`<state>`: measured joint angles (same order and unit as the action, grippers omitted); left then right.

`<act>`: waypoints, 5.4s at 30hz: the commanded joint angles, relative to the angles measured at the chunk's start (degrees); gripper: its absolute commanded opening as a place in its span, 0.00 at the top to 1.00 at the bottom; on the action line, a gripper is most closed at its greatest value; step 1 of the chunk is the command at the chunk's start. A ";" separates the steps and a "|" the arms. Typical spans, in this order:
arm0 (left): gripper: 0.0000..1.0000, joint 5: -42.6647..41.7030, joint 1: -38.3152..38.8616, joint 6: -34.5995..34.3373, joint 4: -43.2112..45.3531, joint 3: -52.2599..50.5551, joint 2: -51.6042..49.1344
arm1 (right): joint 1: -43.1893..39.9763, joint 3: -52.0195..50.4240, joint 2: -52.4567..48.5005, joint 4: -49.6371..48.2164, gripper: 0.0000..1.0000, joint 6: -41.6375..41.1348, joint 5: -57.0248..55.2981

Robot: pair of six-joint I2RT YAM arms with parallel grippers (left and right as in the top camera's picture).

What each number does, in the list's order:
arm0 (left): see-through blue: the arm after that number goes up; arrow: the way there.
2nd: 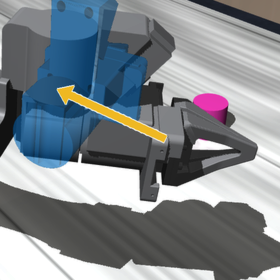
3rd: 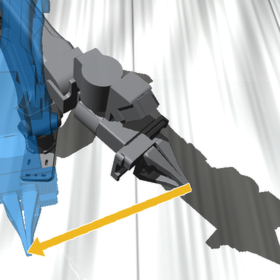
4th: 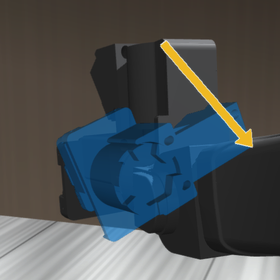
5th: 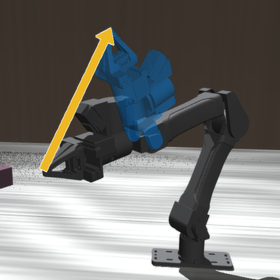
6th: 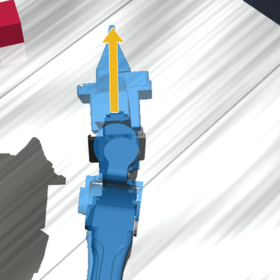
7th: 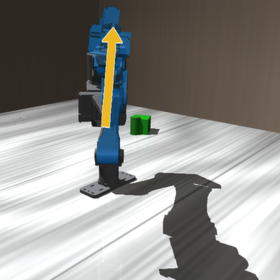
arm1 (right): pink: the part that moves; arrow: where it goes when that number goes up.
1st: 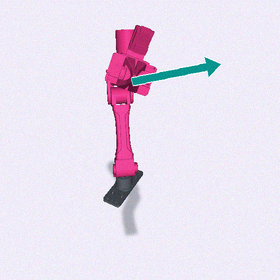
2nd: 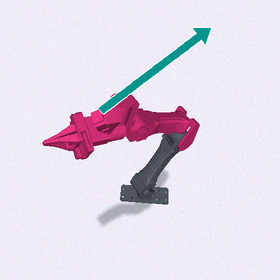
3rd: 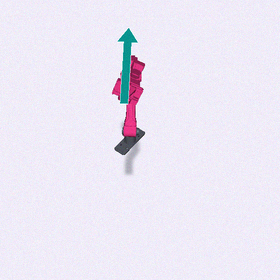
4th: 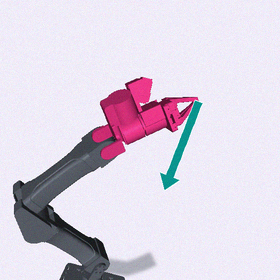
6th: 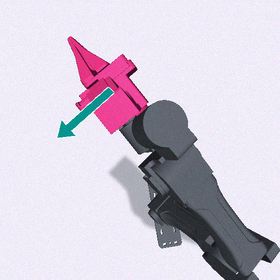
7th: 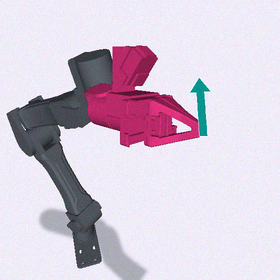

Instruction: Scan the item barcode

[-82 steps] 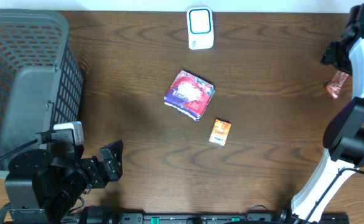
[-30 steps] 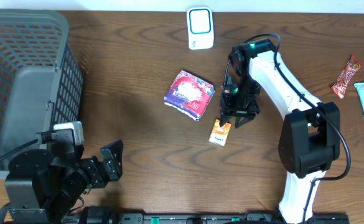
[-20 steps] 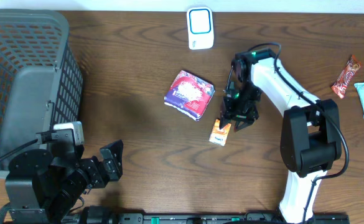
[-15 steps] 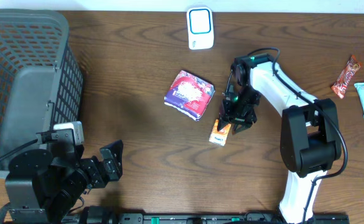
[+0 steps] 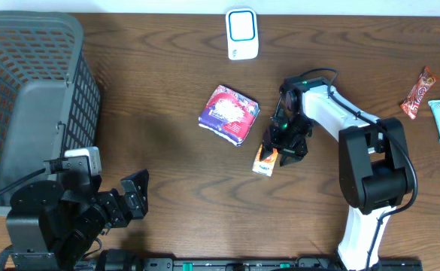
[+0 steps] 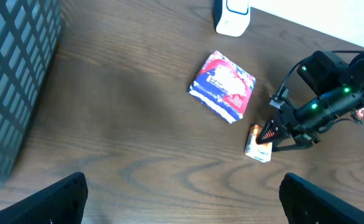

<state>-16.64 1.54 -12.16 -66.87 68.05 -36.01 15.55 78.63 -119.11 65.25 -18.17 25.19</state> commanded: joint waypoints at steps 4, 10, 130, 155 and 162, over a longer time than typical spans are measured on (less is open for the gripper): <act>0.02 -0.85 -0.24 0.09 0.00 0.81 -0.07 | -0.50 -1.09 0.46 -0.66 0.61 -1.09 0.46; 0.02 -0.85 -0.24 0.09 0.00 0.81 -0.07 | -1.31 -1.70 0.46 -1.46 0.99 -1.11 0.44; 0.02 -0.85 -0.24 0.09 0.00 0.81 -0.07 | -12.74 15.21 -0.90 -21.38 0.99 19.39 34.36; 0.02 -0.85 -0.24 0.09 0.00 0.81 -0.07 | 1.33 33.44 -0.94 -12.15 0.98 2.49 -41.13; 0.02 -0.85 -0.24 0.09 0.00 0.81 -0.07 | 3.82 33.44 -0.96 -23.98 0.99 8.96 -47.67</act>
<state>-16.67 1.54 -12.16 -66.89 68.07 -36.05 17.89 110.87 -119.63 44.82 -13.67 -16.47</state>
